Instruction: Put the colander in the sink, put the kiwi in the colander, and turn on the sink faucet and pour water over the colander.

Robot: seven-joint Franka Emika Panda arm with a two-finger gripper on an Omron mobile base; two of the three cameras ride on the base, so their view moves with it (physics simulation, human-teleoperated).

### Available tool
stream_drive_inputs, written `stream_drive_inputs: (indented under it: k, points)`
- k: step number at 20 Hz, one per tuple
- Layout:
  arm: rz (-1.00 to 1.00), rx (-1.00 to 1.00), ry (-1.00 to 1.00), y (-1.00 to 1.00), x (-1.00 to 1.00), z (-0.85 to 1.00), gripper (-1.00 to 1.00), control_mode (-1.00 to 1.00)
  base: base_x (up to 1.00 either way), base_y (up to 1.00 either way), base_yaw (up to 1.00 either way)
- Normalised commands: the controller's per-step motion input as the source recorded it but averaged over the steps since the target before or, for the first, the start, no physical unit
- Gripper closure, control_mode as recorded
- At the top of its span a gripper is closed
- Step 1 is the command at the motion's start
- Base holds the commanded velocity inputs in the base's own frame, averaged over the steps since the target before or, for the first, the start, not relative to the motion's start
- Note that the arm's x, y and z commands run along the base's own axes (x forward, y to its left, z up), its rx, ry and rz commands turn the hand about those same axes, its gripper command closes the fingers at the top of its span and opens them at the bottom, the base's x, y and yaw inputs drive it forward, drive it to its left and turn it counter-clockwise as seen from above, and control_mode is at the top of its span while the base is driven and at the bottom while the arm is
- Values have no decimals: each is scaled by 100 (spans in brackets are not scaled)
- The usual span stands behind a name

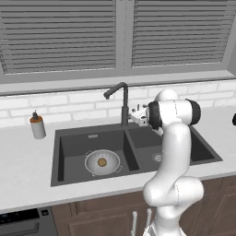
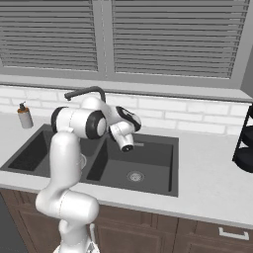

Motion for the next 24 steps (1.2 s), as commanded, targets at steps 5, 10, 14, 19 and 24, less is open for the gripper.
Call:
stream_drive_inputs:
  k: [5, 10, 14, 19, 24]
  points:
    - [0, 0, 0, 0, 47, -19, -100, -100, 0, 0, 0]
    - [0, 0, 0, 0, 41, -26, -100, -100, 0, 0, 0]
    - [0, 0, 0, 0, 37, -20, -100, -100, 0, 0, 0]
    - [0, 0, 0, 0, 33, -12, 100, -100, 0, 0, 0]
    - [-5, 3, 0, -26, 13, -12, 100, -100, 0, 0, 0]
